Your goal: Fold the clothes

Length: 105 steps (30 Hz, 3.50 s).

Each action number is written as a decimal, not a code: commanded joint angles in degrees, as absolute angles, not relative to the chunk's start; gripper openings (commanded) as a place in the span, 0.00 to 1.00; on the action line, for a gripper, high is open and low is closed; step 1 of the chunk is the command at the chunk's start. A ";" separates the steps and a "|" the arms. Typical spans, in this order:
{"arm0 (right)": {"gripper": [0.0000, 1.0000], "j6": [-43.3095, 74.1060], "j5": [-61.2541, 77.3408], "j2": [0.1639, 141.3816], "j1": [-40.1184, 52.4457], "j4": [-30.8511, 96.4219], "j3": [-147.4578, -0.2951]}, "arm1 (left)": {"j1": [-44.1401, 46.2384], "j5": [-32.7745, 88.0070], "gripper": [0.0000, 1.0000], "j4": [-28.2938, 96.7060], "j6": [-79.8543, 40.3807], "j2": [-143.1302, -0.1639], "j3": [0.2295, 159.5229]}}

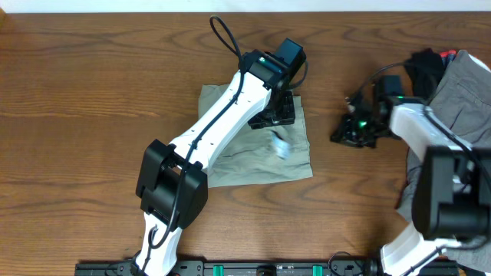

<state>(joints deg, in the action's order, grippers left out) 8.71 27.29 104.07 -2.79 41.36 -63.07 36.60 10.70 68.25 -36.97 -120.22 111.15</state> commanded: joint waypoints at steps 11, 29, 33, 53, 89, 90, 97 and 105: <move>0.11 2.46 36.58 89.91 -2.94 42.44 -62.89 | 23.97 3.40 0.74 79.75 -25.47 -109.67 112.86; 0.07 6.79 34.28 104.77 20.38 35.94 -62.87 | 19.09 10.07 0.48 57.76 -19.09 -110.50 76.64; 0.02 10.50 29.06 109.93 20.51 39.29 -62.87 | 19.09 10.04 0.47 53.19 -19.07 -110.50 70.17; 0.01 6.07 13.41 92.92 17.65 48.23 -62.89 | 16.19 13.28 0.41 61.89 -18.83 -105.06 74.59; 0.01 15.79 12.99 112.20 6.33 19.22 -62.89 | 14.13 0.84 0.13 45.89 -6.50 -112.77 74.50; 0.01 15.46 14.06 111.50 5.21 20.86 -62.89 | 13.85 0.82 0.21 47.72 -7.09 -111.63 75.16; 0.14 8.56 26.59 102.56 -0.34 30.11 -62.89 | 10.66 0.82 0.77 58.63 -11.68 -100.84 76.64; 0.32 4.56 32.40 89.80 -0.14 38.89 -62.89 | 4.58 11.29 0.98 63.46 -14.87 -92.68 75.72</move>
<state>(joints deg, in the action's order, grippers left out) 7.11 28.91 93.51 -0.51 37.50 -62.92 6.33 5.08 63.05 -13.50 -92.79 75.79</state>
